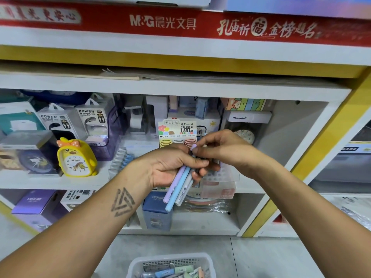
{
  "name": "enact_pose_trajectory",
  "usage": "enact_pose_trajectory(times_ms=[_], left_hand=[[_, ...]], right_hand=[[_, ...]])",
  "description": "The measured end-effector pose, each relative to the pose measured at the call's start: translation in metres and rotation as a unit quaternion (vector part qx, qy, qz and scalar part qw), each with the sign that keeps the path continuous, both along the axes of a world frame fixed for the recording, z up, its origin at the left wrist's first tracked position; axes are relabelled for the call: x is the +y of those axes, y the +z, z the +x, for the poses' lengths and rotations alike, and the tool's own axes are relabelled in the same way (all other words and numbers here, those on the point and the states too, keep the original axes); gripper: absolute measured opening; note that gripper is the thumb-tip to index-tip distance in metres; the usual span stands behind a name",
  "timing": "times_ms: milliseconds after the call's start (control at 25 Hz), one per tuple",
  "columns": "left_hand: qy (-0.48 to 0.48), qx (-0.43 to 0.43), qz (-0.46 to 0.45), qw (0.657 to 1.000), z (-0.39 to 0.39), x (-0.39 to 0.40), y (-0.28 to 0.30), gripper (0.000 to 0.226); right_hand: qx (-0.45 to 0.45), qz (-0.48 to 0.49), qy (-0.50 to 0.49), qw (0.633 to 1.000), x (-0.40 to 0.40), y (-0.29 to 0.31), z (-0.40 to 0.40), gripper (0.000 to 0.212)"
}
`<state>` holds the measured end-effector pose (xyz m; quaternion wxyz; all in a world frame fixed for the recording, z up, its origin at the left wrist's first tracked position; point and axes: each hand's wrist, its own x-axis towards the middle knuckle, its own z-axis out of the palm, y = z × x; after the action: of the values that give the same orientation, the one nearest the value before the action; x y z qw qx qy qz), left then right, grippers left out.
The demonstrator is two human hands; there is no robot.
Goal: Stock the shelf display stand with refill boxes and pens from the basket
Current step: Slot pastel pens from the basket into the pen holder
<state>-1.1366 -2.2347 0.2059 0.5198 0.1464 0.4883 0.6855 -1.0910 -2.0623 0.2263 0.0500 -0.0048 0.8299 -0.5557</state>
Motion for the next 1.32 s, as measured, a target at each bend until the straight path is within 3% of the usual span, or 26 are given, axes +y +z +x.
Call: enact_pose_trajectory(times_ms=[80,200,360,440,560,680,800,1040,1320], left_hand=[[-0.013,0.000,-0.007,1.000,0.001,0.000,-0.001,0.023],[-0.012,-0.007,-0.004,1.000,0.002,-0.001,0.000,0.021],[0.015,-0.026,-0.040,0.999,0.000,-0.006,0.002,0.030],[0.027,-0.025,-0.061,0.997,-0.001,-0.010,0.004,0.033],[0.084,-0.027,-0.082,0.993,-0.008,-0.018,0.007,0.024],[0.174,-0.073,-0.055,0.980,-0.018,-0.025,0.007,0.025],[0.197,-0.078,-0.041,0.976,-0.018,-0.024,0.007,0.023],[0.156,-0.033,-0.041,0.986,-0.012,-0.021,0.008,0.036],[0.147,-0.047,-0.015,0.988,-0.008,-0.018,0.011,0.037]], right_hand=[[-0.008,0.004,0.001,1.000,0.004,0.000,-0.001,0.020],[-0.022,-0.086,0.006,0.996,0.005,0.000,-0.001,0.012],[0.052,-0.263,-0.184,0.946,0.010,0.005,-0.009,0.008],[0.116,-0.280,-0.252,0.919,0.016,0.009,-0.012,0.007],[0.210,-0.138,-0.279,0.927,0.024,0.009,-0.015,0.004],[0.239,0.119,-0.208,0.941,0.024,0.000,-0.013,0.006],[0.275,0.313,-0.112,0.902,0.019,-0.014,-0.006,0.004],[0.307,0.354,-0.046,0.882,0.016,-0.021,0.000,0.010],[0.313,0.397,-0.005,0.863,0.012,-0.023,0.000,0.012]])
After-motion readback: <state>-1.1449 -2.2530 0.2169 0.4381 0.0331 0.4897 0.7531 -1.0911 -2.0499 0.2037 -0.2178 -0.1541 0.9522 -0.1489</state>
